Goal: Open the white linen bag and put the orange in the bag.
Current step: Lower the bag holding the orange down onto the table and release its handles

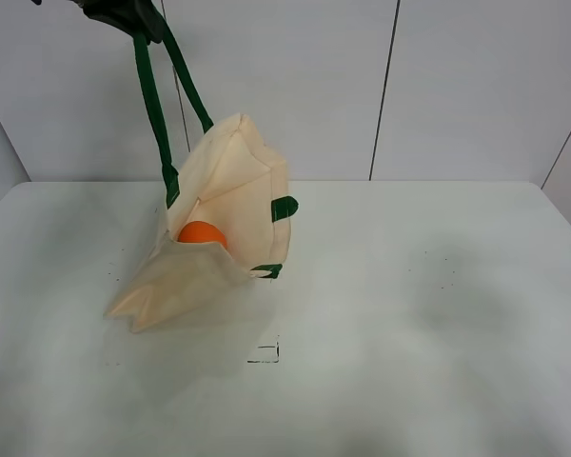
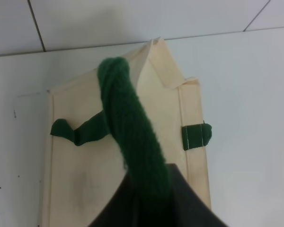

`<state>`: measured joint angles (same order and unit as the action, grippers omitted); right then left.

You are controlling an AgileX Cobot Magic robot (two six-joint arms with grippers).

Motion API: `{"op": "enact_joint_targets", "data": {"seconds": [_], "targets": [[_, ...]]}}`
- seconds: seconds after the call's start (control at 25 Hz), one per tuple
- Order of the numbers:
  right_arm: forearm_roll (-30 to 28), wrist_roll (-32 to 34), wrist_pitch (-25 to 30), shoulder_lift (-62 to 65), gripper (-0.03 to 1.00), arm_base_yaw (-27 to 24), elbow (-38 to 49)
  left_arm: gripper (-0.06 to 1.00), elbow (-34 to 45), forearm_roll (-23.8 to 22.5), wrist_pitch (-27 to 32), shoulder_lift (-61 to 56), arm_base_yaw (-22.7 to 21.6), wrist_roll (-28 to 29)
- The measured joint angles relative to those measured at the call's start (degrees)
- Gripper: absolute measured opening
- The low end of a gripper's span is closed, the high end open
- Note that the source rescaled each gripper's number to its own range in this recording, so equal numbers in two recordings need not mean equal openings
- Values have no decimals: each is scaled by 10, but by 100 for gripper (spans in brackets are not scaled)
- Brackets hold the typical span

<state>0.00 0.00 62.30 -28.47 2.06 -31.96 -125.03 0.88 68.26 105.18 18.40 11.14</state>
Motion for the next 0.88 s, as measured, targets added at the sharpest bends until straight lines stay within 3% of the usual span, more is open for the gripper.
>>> {"op": "enact_joint_targets", "data": {"seconds": [0.32, 0.52, 0.68, 0.88], "targets": [[0, 0, -34, 266, 100, 0, 38, 0, 0, 0, 0, 0, 0, 0], [-10, 6, -34, 287, 100, 0, 38, 0, 4, 1, 0, 0, 0, 0], [-12, 7, -34, 287, 100, 0, 38, 0, 54, 13, -6, -1, 0, 0], [-12, 7, -34, 287, 100, 0, 38, 0, 192, 55, -134, -6, 0, 0]]}}
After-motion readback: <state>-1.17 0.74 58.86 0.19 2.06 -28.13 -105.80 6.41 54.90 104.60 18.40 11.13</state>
